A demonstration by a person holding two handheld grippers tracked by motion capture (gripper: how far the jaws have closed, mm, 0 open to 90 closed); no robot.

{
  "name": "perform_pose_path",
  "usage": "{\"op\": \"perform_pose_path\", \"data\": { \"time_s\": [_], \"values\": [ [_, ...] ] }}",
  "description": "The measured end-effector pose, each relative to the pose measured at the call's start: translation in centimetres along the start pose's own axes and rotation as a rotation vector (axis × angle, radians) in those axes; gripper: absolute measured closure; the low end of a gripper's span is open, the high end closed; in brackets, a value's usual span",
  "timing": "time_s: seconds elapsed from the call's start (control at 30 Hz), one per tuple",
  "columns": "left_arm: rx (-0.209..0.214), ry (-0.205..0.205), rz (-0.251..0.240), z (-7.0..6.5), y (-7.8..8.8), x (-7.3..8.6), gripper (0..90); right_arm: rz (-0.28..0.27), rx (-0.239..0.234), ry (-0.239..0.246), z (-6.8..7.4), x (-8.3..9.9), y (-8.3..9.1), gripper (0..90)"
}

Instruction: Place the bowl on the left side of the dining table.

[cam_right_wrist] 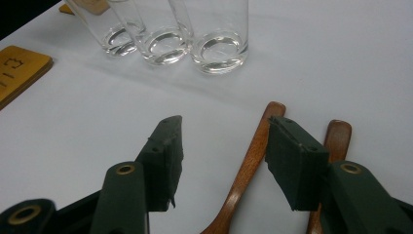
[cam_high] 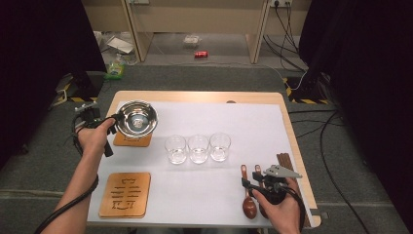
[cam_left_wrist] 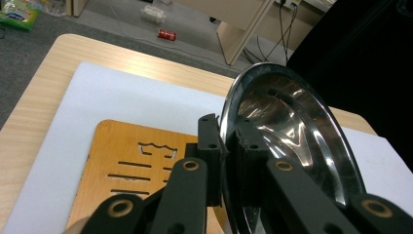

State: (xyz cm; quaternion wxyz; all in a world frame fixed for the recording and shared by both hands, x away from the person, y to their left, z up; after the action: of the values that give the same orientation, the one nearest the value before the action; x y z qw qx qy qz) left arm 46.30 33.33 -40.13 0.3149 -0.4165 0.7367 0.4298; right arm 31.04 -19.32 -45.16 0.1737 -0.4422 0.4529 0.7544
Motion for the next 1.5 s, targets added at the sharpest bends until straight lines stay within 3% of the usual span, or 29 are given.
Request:
{"op": "perform_pose_path", "data": {
  "time_s": [0.43, 0.93, 1.33, 1.5],
  "values": [
    [-0.047, 0.052, 0.028, 1.6, -2.1, 0.7, 83.0, -0.008, -0.003, 0.021, 0.5, -0.3, 0.3, 48.2],
    [-0.132, 0.057, 0.077, 3.6, -4.0, 2.3, 83.0, -0.009, -0.005, 0.023, 0.6, -0.3, 0.5, 48.1],
    [-0.156, 0.142, 0.079, 5.3, -5.0, 3.4, 82.9, -0.005, -0.002, 0.024, 0.8, -0.2, 0.3, 48.0],
    [-0.169, 0.151, 0.080, 5.5, -5.3, 3.6, 82.9, -0.005, -0.001, 0.023, 0.8, -0.1, 0.3, 48.0]
  ]
}}
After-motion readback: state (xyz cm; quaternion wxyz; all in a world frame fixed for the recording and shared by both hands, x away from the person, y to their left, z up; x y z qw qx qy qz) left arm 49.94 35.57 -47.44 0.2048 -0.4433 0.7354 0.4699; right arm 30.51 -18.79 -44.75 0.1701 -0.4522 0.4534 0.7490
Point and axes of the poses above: each handheld gripper's, and its own axes: y roughly backward along the jaws, x roughly out of its underside, z roughly to its left, the point moved 1 cm from there along -y, roughly forward along the jaws, and after that the axes turned 5 degrees about -z, right-handed, at the moved point
